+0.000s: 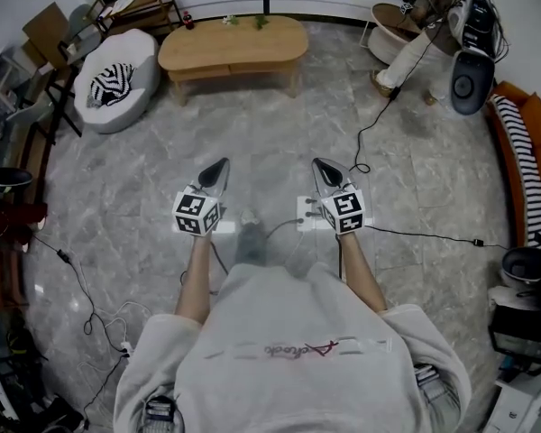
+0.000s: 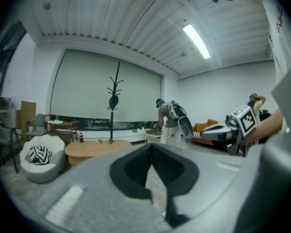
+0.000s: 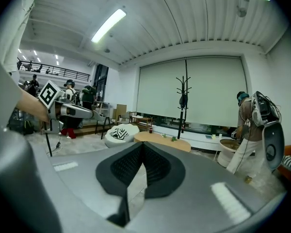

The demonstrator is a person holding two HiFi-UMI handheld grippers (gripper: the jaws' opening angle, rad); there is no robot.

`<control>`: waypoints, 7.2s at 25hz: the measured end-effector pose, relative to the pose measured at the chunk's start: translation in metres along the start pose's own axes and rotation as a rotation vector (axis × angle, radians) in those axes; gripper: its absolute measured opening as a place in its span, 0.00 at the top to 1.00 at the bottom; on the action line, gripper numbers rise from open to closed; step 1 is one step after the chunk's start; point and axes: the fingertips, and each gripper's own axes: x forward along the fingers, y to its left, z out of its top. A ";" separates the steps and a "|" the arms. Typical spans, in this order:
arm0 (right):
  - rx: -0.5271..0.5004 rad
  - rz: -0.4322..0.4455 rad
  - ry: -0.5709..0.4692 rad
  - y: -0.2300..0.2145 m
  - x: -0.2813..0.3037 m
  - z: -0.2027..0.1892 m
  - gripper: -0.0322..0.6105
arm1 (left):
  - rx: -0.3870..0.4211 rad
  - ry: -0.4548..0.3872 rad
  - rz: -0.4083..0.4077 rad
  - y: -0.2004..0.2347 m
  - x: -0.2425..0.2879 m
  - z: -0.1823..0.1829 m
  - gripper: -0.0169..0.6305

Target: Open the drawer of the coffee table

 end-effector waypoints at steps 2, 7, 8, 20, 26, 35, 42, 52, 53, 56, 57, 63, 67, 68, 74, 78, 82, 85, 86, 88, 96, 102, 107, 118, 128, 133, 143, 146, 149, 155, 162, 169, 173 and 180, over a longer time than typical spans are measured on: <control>-0.003 -0.002 0.000 -0.008 0.020 0.005 0.95 | -0.006 -0.001 0.000 0.016 0.013 0.002 0.98; -0.010 -0.005 0.010 -0.025 0.071 0.023 0.95 | -0.022 -0.002 0.002 0.064 0.044 0.012 0.98; -0.011 -0.007 0.012 -0.028 0.081 0.027 0.95 | -0.023 -0.003 0.001 0.074 0.051 0.016 0.98; -0.016 -0.054 0.032 -0.073 0.201 0.071 0.95 | -0.031 -0.010 -0.042 0.186 0.135 0.051 0.98; -0.028 -0.068 0.026 -0.088 0.261 0.092 0.95 | -0.040 -0.019 -0.047 0.244 0.168 0.063 0.98; -0.028 -0.099 0.027 -0.106 0.319 0.101 0.95 | -0.018 -0.020 -0.087 0.297 0.212 0.075 0.98; -0.014 -0.125 0.037 -0.113 0.328 0.096 0.95 | -0.009 -0.008 -0.121 0.303 0.228 0.074 0.98; 0.002 -0.123 0.056 -0.111 0.334 0.086 0.95 | -0.034 0.020 -0.116 0.308 0.226 0.057 0.98; 0.001 -0.122 0.055 -0.111 0.337 0.086 0.95 | -0.035 0.022 -0.115 0.310 0.227 0.056 0.98; 0.001 -0.115 0.050 -0.112 0.342 0.085 0.95 | -0.036 0.024 -0.112 0.312 0.231 0.054 0.98; 0.004 -0.114 0.048 -0.114 0.343 0.085 0.95 | -0.035 0.025 -0.111 0.311 0.233 0.054 0.98; 0.013 -0.107 0.043 -0.134 0.358 0.084 0.95 | -0.023 0.029 -0.104 0.316 0.253 0.061 0.98; 0.020 -0.095 0.039 -0.147 0.381 0.084 0.95 | -0.025 0.038 -0.085 0.334 0.268 0.060 0.98; 0.021 -0.092 0.038 -0.152 0.388 0.083 0.95 | -0.024 0.038 -0.081 0.337 0.274 0.060 0.98; 0.021 -0.067 0.032 -0.190 0.433 0.091 0.95 | -0.026 0.047 -0.049 0.367 0.317 0.069 0.98; 0.013 -0.054 0.028 -0.218 0.464 0.104 0.95 | -0.038 0.050 -0.031 0.387 0.346 0.078 0.98; 0.001 -0.029 0.027 -0.248 0.493 0.118 0.95 | -0.046 0.049 -0.015 0.401 0.381 0.092 0.98; -0.001 -0.014 0.031 -0.272 0.512 0.122 0.95 | -0.046 0.058 -0.011 0.407 0.409 0.100 0.98; -0.001 -0.009 0.032 -0.280 0.518 0.123 0.95 | -0.046 0.061 -0.009 0.408 0.418 0.102 0.98; 0.000 -0.003 0.029 -0.296 0.529 0.126 0.95 | -0.044 0.063 -0.004 0.412 0.434 0.106 0.98; 0.006 0.006 0.019 -0.361 0.561 0.132 0.95 | -0.025 0.070 -0.003 0.418 0.502 0.129 0.98; 0.008 0.010 0.015 -0.410 0.580 0.131 0.95 | -0.010 0.082 -0.010 0.414 0.551 0.137 0.98; 0.029 0.001 0.012 -0.443 0.594 0.126 0.95 | -0.012 0.089 0.006 0.416 0.574 0.137 0.98; 0.058 0.040 0.044 -0.457 0.620 0.108 0.95 | -0.052 0.129 0.048 0.424 0.587 0.121 0.98; 0.077 0.032 0.079 -0.468 0.636 0.097 0.95 | -0.075 0.158 0.019 0.433 0.612 0.111 0.98; 0.082 0.026 0.098 -0.475 0.648 0.090 0.95 | -0.096 0.170 0.002 0.438 0.629 0.102 0.98; 0.072 0.037 0.154 -0.468 0.719 0.090 0.95 | -0.139 0.174 -0.005 0.508 0.660 0.090 0.98; 0.064 0.032 0.172 -0.470 0.748 0.093 0.95 | -0.153 0.179 -0.019 0.534 0.675 0.087 0.98; 0.058 0.019 0.194 -0.471 0.778 0.099 0.95 | -0.170 0.186 -0.038 0.564 0.689 0.086 0.98; 0.063 0.003 0.247 -0.469 0.826 0.102 0.95 | -0.205 0.206 -0.079 0.617 0.719 0.077 0.98; 0.062 -0.039 0.301 -0.460 0.856 0.108 0.95 | -0.239 0.200 -0.134 0.657 0.736 0.072 0.98; 0.068 -0.025 0.334 -0.443 0.873 0.105 0.95 | -0.275 0.203 -0.142 0.675 0.736 0.055 0.98; 0.065 0.011 0.374 -0.427 0.876 0.095 0.95 | -0.327 0.219 -0.117 0.675 0.721 0.035 0.98; 0.064 0.047 0.391 -0.414 0.877 0.078 0.95 | -0.361 0.249 -0.092 0.666 0.701 0.006 0.98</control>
